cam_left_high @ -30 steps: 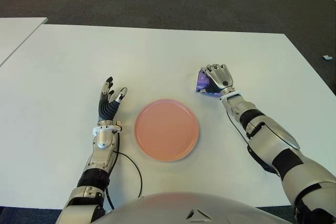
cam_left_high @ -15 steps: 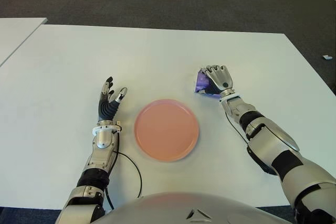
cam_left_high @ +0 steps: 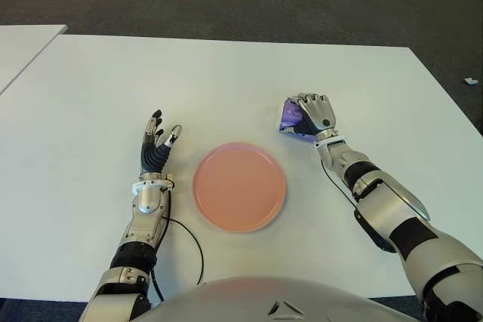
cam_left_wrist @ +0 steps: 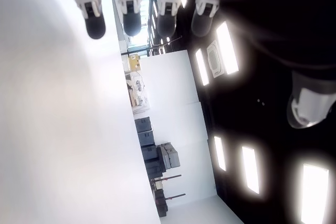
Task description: Put the tissue paper into the plate.
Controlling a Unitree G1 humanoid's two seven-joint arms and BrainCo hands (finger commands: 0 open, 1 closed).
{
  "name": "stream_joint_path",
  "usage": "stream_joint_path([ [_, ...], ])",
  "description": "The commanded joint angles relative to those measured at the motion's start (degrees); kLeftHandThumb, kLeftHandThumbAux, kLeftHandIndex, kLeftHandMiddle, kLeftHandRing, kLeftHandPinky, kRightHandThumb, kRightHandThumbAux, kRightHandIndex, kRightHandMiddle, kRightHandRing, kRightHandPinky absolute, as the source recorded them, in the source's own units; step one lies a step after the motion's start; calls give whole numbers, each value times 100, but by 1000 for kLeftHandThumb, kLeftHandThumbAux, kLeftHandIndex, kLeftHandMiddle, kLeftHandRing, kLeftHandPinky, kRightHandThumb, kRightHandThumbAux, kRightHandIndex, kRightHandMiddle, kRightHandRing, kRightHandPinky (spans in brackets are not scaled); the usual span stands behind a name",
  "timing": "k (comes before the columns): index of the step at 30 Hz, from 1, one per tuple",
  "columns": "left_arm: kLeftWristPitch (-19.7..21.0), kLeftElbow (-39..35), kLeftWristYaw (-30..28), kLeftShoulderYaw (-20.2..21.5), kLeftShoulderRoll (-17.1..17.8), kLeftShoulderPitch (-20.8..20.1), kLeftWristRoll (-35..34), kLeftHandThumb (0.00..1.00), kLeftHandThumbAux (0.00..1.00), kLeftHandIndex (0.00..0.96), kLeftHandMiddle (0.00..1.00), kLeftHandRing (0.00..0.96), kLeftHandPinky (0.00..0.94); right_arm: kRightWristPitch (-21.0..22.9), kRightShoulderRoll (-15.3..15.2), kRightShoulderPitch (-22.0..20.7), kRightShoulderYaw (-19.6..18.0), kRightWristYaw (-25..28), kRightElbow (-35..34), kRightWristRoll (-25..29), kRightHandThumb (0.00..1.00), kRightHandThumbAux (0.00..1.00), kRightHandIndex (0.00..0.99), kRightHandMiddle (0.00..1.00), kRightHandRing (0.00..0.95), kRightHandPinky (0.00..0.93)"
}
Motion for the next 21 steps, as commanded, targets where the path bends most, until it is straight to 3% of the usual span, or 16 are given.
stream_joint_path([
  [1,185,346,-54,-3,-41,287,41,36,419,0,0,0,0,-425,15,-138,-267,118,-222,194,748,709,439,860,847,802],
  [11,284,390,-53,-21,-6,273,89,30,445,0,0,0,0,-1285,-178,-90,-938,-63,-1353,544,746,710,439,847,835,800],
  [21,215,422,0,-3,-22,252,107,21,446,0,0,0,0,-1957,-175,606,-1517,128,-3060,786,745,710,439,856,847,832],
])
